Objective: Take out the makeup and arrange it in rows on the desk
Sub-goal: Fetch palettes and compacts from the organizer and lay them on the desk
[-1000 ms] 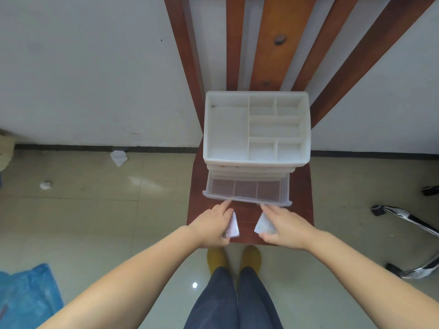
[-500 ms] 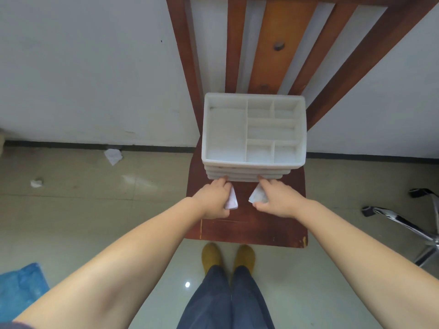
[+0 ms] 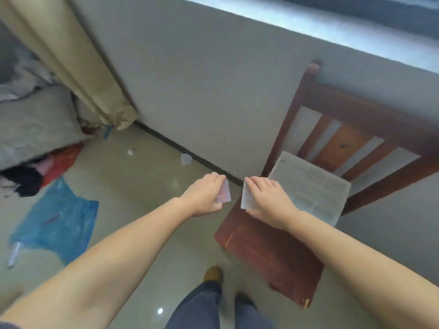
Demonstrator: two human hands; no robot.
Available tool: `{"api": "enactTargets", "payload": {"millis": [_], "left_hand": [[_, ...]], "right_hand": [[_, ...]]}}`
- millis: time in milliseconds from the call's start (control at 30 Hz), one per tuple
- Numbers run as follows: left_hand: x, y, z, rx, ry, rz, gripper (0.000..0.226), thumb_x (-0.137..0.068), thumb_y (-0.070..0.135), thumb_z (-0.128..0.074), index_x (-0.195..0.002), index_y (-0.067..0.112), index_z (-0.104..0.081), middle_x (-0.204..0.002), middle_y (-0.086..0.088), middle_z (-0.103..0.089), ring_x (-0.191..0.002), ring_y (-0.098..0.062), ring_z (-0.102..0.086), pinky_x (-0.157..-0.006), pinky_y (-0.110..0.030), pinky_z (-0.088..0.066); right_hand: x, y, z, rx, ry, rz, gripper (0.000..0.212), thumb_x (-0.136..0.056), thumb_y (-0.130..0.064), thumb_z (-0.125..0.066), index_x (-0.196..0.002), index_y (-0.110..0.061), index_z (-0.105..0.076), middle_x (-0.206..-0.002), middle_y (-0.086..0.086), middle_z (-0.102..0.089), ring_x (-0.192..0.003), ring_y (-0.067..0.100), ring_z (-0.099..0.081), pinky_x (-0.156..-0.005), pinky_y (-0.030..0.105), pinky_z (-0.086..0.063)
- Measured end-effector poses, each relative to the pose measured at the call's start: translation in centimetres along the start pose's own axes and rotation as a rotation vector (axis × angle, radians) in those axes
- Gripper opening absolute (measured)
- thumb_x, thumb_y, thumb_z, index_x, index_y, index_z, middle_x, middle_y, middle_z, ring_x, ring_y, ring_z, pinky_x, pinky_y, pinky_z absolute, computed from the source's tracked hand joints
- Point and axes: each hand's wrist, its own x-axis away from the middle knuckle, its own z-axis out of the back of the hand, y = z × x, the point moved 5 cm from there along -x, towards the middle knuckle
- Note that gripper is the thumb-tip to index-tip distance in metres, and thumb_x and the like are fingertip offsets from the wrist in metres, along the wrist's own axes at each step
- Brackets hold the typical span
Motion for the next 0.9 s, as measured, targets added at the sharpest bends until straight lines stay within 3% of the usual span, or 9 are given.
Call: {"api": "enactTargets", "payload": {"millis": [100,300,467,600,767,900], "left_hand": [[5.9,-2.2,1.3,0.013,0.090,0.184,0.054,-0.081,0.023,-0.055,-0.130,0.006,-0.040,-0.123,-0.008,-0.046,-0.108,-0.028,-0.047,-0.089,-0.038,-0.044],[21.1,-4.2,0.8,0.069,0.245,0.541,0.058,-0.083,0.023,-0.055,-0.135,0.011,-0.035,-0.127,-0.005,-0.043,-0.113,-0.024,-0.045,-0.093,-0.030,-0.039],[37.4,-4.9,-0.3,0.100,0.353,0.875,0.063,-0.081,0.026,-0.059,-0.137,0.010,-0.033,-0.132,-0.007,-0.041,-0.122,-0.025,-0.042,-0.100,-0.036,-0.039],[53.0,-3.4,-3.2,0.133,0.419,1.163,0.066,-0.080,0.025,-0.060,-0.138,0.009,-0.032,-0.135,-0.008,-0.040,-0.126,-0.025,-0.040,-0.104,-0.030,-0.033],[73.3,0.7,-9.1,0.132,0.412,1.439,0.063,-0.078,0.023,-0.059,-0.135,0.009,-0.035,-0.130,-0.009,-0.043,-0.122,-0.027,-0.042,-0.100,-0.033,-0.037],[88.0,4.5,-13.1,0.135,0.399,1.613,0.065,-0.078,0.024,-0.059,-0.136,0.009,-0.034,-0.129,-0.009,-0.043,-0.121,-0.027,-0.042,-0.100,-0.034,-0.038]], "right_hand": [[-1.8,-3.7,2.3,0.061,0.078,0.179,0.084,-0.050,-0.041,-0.085,-0.118,0.000,-0.060,-0.108,0.011,-0.065,-0.091,0.030,-0.067,-0.075,0.037,-0.054],[-1.9,-15.5,4.3,0.139,0.087,0.565,0.088,-0.053,-0.043,-0.084,-0.124,0.000,-0.056,-0.114,0.012,-0.063,-0.097,0.031,-0.064,-0.080,0.038,-0.053],[0.6,-29.9,4.4,0.193,0.066,0.893,0.082,-0.057,-0.044,-0.081,-0.123,0.000,-0.057,-0.113,0.012,-0.063,-0.096,0.031,-0.065,-0.080,0.038,-0.053],[5.9,-43.8,2.9,0.211,0.043,1.134,0.084,-0.066,-0.048,-0.075,-0.132,-0.001,-0.050,-0.122,0.013,-0.059,-0.107,0.032,-0.060,-0.091,0.039,-0.048],[16.8,-61.9,-0.8,0.178,0.006,1.440,0.084,-0.084,-0.049,-0.059,-0.147,-0.006,-0.023,-0.144,0.010,-0.037,-0.131,0.030,-0.037,-0.109,0.038,-0.029],[26.1,-75.3,-4.3,0.160,-0.023,1.627,0.084,-0.078,-0.047,-0.066,-0.142,-0.003,-0.034,-0.136,0.013,-0.046,-0.125,0.034,-0.046,-0.103,0.040,-0.037]]}}
